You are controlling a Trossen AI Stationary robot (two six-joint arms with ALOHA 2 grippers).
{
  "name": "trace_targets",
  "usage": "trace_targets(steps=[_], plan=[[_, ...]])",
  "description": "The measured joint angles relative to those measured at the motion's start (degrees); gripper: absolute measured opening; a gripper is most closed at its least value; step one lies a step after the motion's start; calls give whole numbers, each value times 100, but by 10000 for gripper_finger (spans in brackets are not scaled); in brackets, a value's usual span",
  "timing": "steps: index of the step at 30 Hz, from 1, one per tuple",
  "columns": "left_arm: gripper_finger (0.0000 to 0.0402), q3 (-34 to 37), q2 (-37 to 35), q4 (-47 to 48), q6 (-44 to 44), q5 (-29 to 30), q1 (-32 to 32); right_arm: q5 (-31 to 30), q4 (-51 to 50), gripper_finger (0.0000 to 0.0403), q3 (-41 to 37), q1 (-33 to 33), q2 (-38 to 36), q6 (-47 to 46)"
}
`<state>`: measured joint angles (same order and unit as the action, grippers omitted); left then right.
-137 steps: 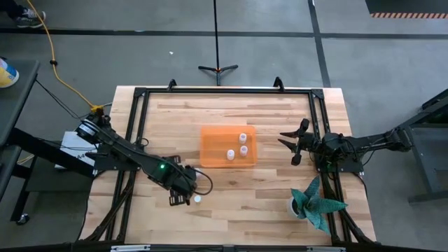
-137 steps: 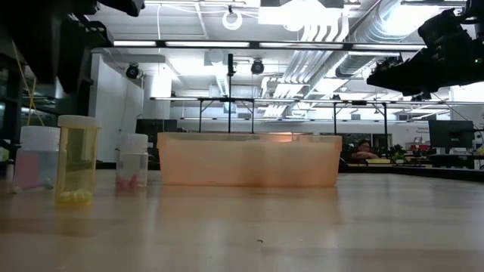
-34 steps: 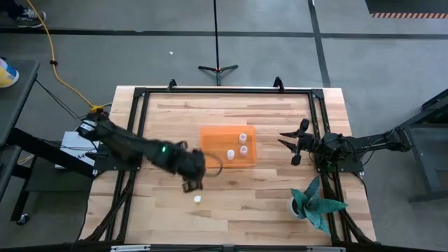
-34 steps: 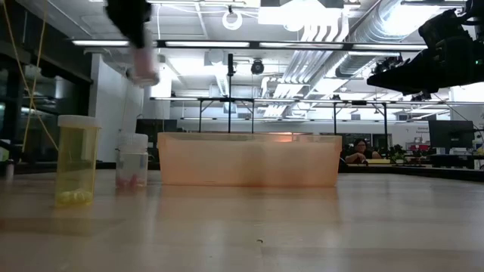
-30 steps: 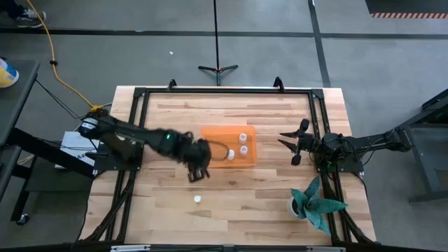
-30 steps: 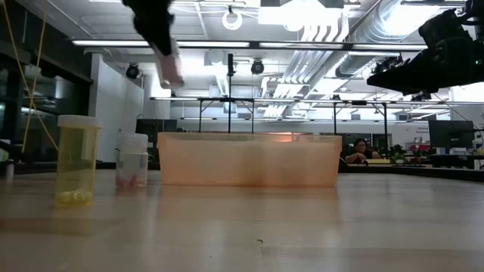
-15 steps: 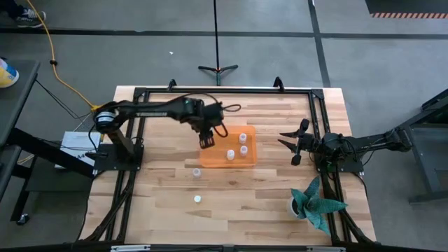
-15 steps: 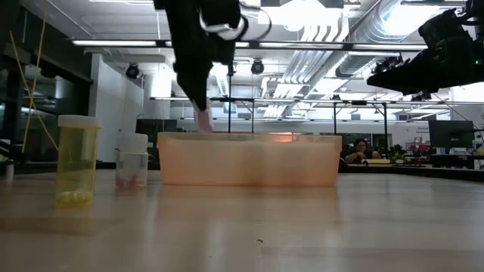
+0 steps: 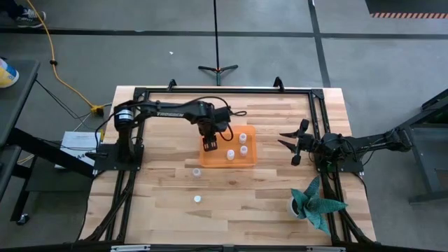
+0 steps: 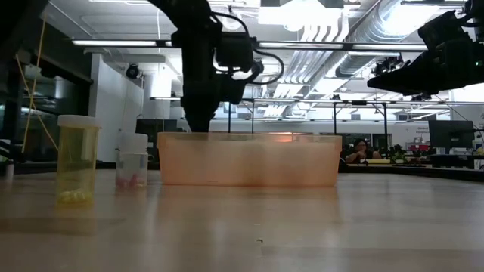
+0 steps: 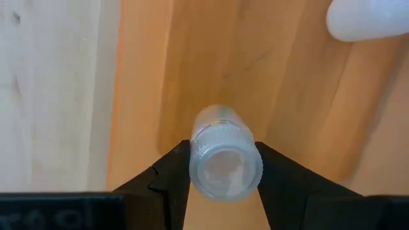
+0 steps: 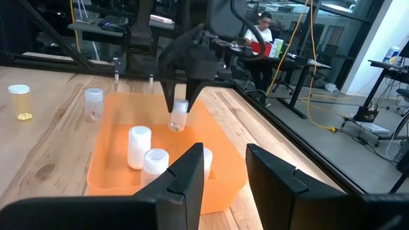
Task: Pick and place pill bottles into a basket
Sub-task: Put the transparent pill bottle in the orange bin
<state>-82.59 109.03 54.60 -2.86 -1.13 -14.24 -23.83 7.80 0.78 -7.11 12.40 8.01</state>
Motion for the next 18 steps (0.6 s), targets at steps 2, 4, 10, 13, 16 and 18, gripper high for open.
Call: trace_targets(steps=[2, 4, 10, 13, 16, 18], plan=[[190, 0, 52, -9, -30, 0, 0, 0, -7, 108, 0, 0, 0, -4], [189, 4, 63, -1, -33, 14, -2, 0, -10, 108, 0, 1, 0, -4], [217, 4, 63, -7, -35, 16, 0, 0, -16, 108, 0, 1, 0, -4], [243, 4, 63, -5, -82, 17, 0, 0, -16, 108, 0, 0, 0, -4], [267, 4, 61, -3, -172, 15, 0, 0, -15, 108, 0, 1, 0, -4], [281, 4, 27, 53, -180, 15, 0, 0, -16, 108, 0, 1, 0, -4]])
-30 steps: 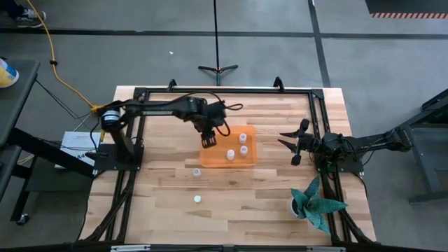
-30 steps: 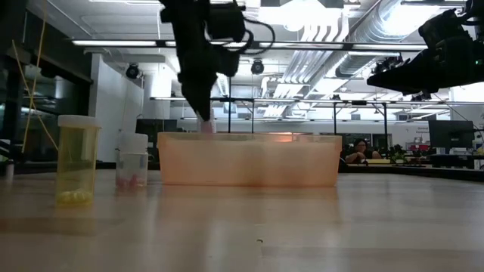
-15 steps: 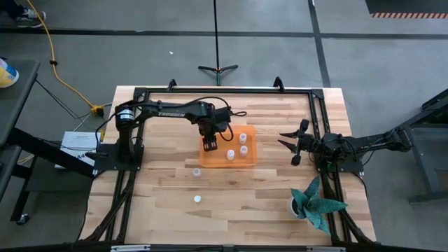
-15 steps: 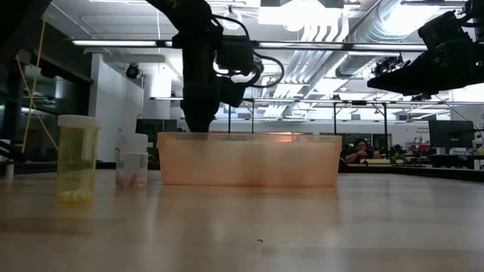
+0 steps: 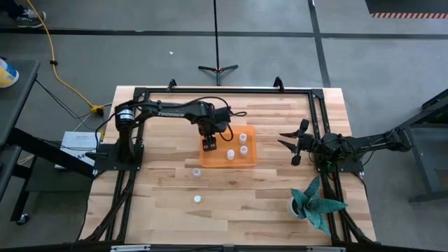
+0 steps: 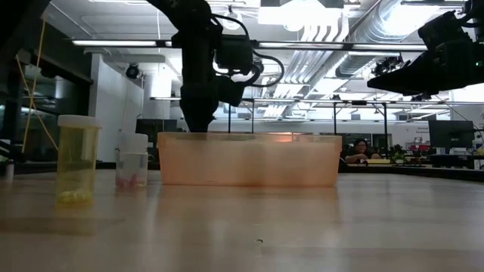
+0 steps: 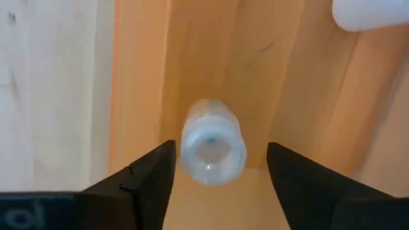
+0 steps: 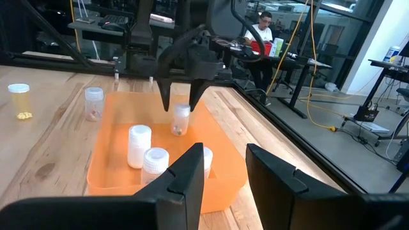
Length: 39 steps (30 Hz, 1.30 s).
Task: Pick and place pill bottles into a basket
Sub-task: Put the transparent pill bottle in the orange bin
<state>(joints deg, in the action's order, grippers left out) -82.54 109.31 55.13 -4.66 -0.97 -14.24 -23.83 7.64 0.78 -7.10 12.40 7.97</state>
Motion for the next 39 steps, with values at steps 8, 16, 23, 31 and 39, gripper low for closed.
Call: trace_targets(steps=[8, 16, 23, 31, 39], plan=[[307, -672, -23, 1311, 188, 12, 44, 0, -9, 108, 0, -2, 0, 2], [308, -1200, -19, 2442, 1374, -159, 499, -2, -36, 108, 0, -2, 0, 2], [308, -1204, -19, 2743, 3370, -446, 1280, -1, -69, 108, 0, -2, 0, 2], [308, -1104, -19, 2493, 5162, -72, 2123, 0, -61, 108, 0, 0, 0, 2], [308, -621, -17, 1818, 5701, -195, 2626, 0, -54, 108, 0, 0, 0, -17]])
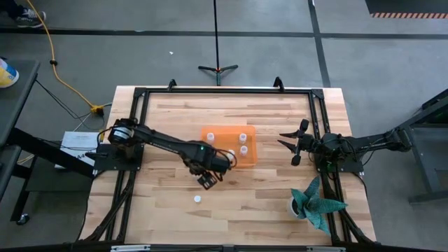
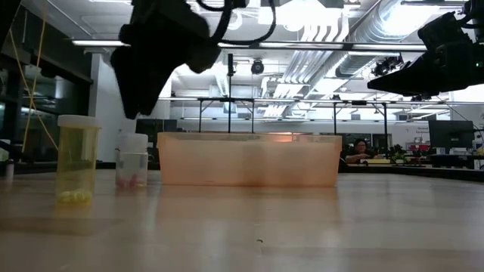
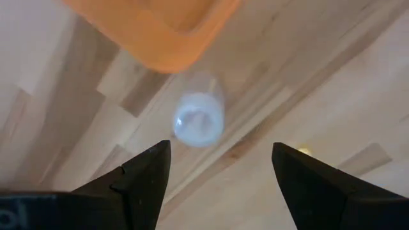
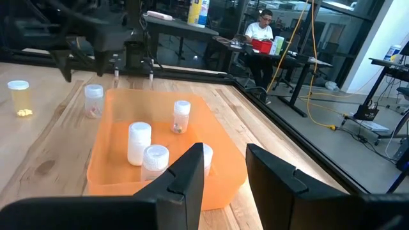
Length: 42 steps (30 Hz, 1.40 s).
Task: Pick and place pill bottles into a basket
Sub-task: Put the transparent pill bottle in the orange bin
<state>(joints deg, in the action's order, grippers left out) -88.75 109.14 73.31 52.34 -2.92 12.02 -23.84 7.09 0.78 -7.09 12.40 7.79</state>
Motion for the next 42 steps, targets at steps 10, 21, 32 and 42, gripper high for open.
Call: trace_targets(steps=[10, 21, 32, 42], plan=[[308, 444, 0, -145, 219, 239, -1, 0, 0, 108, 0, -2, 0, 0], [308, 998, 0, -691, 196, 236, -3, 0, 1, 108, 0, -1, 0, 0], [308, 1056, 0, -1229, -107, 249, -3, -2, 4, 108, 0, -2, 0, -2], [273, 1056, 0, -1179, -216, 173, -3, -2, 4, 108, 0, -2, 0, -2]])
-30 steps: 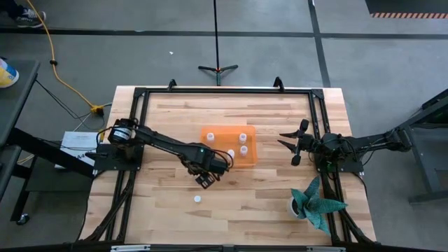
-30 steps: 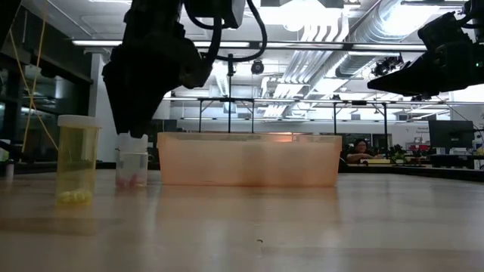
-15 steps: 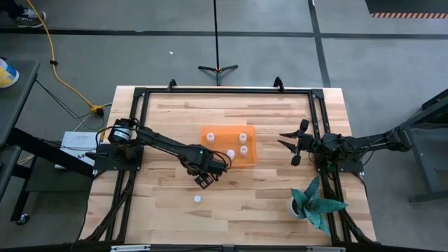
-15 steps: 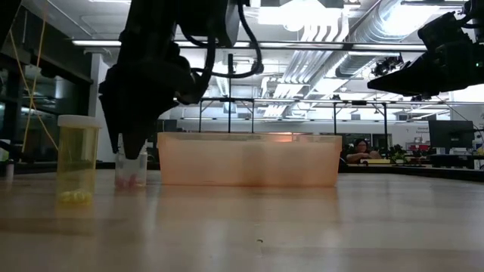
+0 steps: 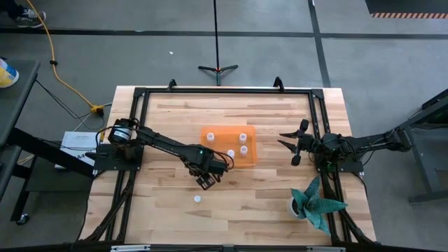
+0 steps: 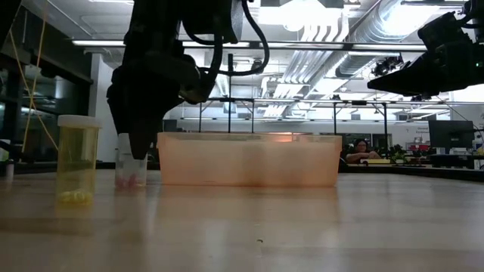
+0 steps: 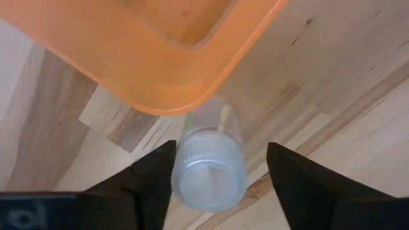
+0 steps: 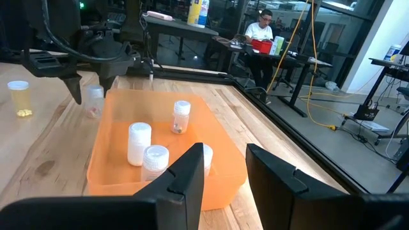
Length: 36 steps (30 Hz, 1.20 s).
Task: Pick and place pill bottles into a basket
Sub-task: Put the transparent pill bottle in the orange bin
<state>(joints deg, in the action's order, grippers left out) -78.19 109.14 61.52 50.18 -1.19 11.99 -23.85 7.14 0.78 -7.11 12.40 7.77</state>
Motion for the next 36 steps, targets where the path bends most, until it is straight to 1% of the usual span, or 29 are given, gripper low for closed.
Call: trace_targets(steps=[3, 7, 9, 12, 16, 19, 21, 24, 27, 31, 36], plan=[[237, 0, 0, 8, -25, -54, 0, 2, 0, 108, 0, 0, -1, 1], [185, -5, 0, 12, -81, -277, -2, 0, 0, 108, 0, 1, 0, 1], [169, -12, 0, 16, -127, -463, -5, 1, -1, 108, 0, 1, -1, 1], [169, -158, 11, 303, -202, -688, -2, 0, 0, 108, 0, 2, 0, 2], [170, -665, 11, 1018, -255, -690, 2, 1, 0, 108, 0, 0, 0, 0], [188, -1197, 9, 1520, -495, -395, 0, 0, 0, 108, 0, 2, -1, 2], [196, -1522, 9, 1721, -701, 44, -48, 0, 0, 108, 0, 0, -2, 2], [191, -1910, 9, 1672, -956, 464, -249, 0, 0, 108, 0, 0, 0, 2], [175, -2101, 2, 1536, -1315, 650, -524, 2, 0, 108, 0, 1, -1, 1], [171, -2103, 2, 1264, -1705, 684, -932, 2, 0, 108, 0, 0, -2, 2], [191, -2077, 300, 1177, -2044, 651, -1304, 0, -10, 108, 0, 0, -2, 2]])
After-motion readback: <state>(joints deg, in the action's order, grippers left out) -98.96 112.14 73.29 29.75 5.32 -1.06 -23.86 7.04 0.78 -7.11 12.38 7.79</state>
